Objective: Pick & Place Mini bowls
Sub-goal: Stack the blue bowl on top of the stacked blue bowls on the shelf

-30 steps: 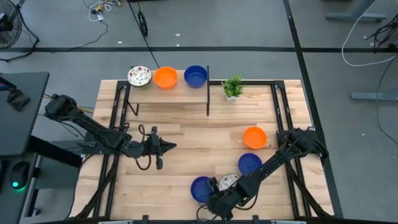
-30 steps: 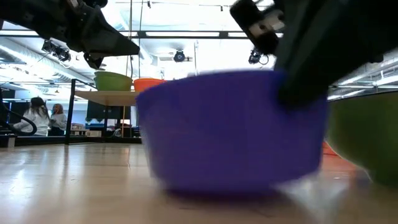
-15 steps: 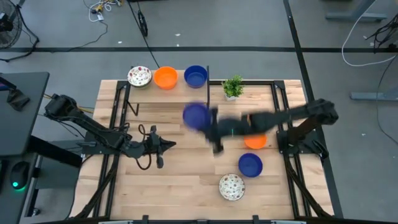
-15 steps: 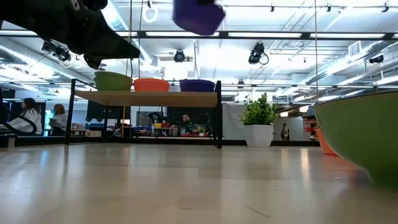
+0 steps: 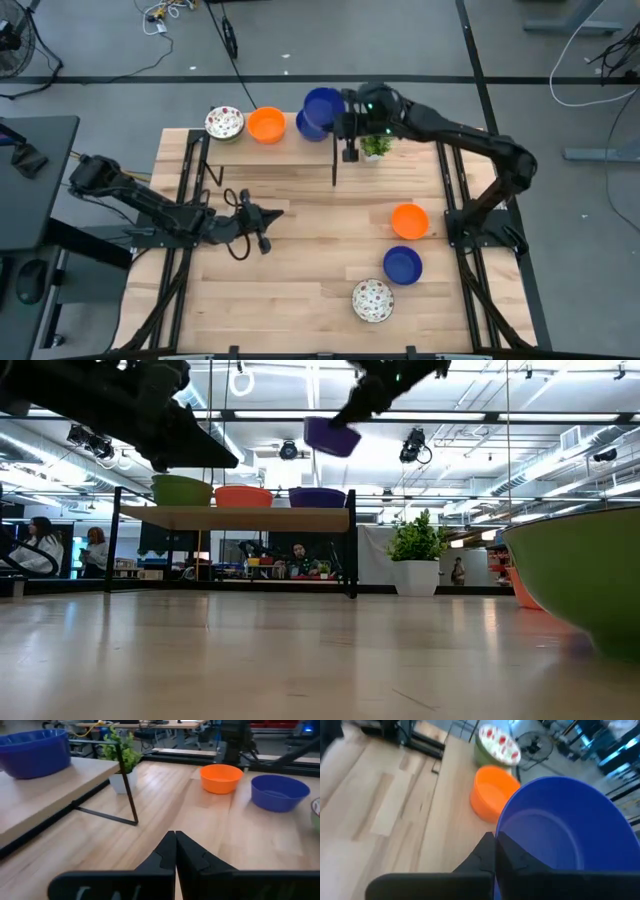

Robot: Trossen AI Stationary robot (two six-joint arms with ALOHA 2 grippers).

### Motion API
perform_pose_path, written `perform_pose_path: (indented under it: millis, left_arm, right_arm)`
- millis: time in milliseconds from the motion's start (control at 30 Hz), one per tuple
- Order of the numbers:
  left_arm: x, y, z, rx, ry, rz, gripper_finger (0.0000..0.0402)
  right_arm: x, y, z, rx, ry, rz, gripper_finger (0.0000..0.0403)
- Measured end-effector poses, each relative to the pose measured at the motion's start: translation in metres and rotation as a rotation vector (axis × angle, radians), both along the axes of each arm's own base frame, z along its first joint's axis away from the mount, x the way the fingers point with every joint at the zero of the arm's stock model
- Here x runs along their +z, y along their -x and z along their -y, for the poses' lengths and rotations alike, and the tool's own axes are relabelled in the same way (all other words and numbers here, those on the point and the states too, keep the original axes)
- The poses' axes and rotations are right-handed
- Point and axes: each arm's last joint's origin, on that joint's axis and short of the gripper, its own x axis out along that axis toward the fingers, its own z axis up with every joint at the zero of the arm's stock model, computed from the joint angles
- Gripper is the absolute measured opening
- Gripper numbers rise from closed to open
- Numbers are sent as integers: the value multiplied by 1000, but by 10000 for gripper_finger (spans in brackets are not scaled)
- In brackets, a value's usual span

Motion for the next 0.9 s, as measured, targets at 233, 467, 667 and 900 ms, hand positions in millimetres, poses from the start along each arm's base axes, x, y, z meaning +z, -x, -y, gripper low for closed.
perform_pose_path:
  millis: [233, 467, 667, 900]
  left_arm:
    - [0, -3, -6, -19, 26, -3, 3]
    - [0, -3, -6, -20, 27, -3, 3]
    - [0, -3, -6, -27, 29, -4, 3]
    - [-1, -3, -5, -39, 40, -3, 3]
  right_arm:
    - [-34, -13, 28, 23, -43, -84, 0]
    - [-58, -26, 41, 24, -34, -120, 0]
    - [-62, -27, 41, 26, -49, -140, 2]
    - [-63, -27, 41, 28, -55, -147, 14]
